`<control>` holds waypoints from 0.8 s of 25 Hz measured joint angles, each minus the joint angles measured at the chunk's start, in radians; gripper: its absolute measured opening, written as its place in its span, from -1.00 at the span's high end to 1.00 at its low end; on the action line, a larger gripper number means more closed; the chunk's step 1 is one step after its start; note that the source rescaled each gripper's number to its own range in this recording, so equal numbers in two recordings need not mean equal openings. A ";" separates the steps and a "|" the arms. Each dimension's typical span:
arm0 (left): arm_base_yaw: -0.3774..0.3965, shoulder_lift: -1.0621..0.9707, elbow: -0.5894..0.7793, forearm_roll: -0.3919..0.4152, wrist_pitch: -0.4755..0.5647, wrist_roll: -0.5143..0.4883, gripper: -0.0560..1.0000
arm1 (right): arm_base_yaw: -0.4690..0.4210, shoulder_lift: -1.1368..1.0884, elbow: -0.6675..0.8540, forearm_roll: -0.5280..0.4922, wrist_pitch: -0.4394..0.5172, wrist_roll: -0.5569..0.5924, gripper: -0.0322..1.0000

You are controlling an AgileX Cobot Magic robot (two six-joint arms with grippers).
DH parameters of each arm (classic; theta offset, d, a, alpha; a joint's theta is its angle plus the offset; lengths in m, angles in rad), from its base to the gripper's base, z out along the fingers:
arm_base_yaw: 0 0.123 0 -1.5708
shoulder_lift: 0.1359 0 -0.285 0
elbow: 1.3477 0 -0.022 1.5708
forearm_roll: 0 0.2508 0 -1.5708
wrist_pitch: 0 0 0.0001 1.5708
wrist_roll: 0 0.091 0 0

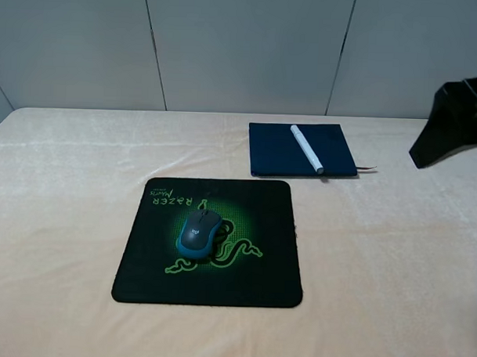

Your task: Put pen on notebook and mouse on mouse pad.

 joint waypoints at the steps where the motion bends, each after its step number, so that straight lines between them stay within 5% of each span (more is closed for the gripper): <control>1: 0.000 0.000 0.000 0.000 0.000 0.000 -1.00 | 0.000 -0.040 0.024 0.000 0.000 0.000 -1.00; 9: 0.000 0.000 0.000 0.000 0.000 0.001 -1.00 | -0.020 -0.346 0.200 0.001 0.002 0.000 -1.00; 20: 0.000 0.000 0.000 0.000 0.000 0.001 -1.00 | -0.286 -0.812 0.446 -0.047 -0.099 0.000 -1.00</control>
